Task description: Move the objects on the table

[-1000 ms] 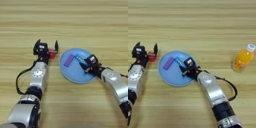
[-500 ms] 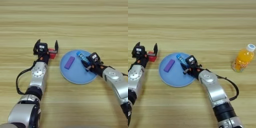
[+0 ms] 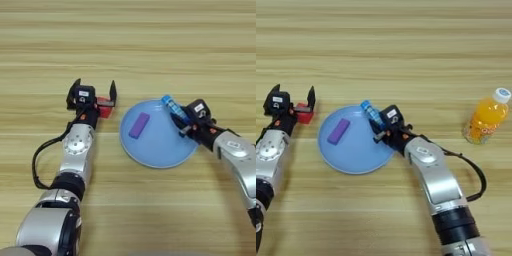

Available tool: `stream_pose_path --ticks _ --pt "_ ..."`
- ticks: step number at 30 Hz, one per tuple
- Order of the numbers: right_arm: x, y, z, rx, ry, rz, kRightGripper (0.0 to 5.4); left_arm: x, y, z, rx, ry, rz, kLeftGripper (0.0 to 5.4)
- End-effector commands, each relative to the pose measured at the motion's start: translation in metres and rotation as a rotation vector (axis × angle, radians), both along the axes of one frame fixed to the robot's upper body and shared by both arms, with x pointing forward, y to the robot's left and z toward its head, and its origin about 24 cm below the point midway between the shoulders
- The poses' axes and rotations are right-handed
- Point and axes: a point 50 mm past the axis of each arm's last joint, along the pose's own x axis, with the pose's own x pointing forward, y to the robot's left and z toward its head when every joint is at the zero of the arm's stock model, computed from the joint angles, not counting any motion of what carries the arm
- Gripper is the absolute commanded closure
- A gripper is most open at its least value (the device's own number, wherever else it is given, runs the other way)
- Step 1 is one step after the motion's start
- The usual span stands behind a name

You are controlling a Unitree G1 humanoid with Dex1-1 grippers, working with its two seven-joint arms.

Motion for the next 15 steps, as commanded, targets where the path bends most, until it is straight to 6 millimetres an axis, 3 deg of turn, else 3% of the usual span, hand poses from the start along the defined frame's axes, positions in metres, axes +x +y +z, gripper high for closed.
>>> stream_pose_path --ticks 1,15 --pt "-0.004 -0.015 0.001 0.001 0.002 -0.055 3.98 -0.002 -0.001 -0.003 0.012 0.015 -0.002 0.0" --pt "-0.018 -0.056 -0.011 -0.011 0.026 -0.222 3.98 -0.001 -0.001 -0.002 0.011 0.014 0.0 0.0"
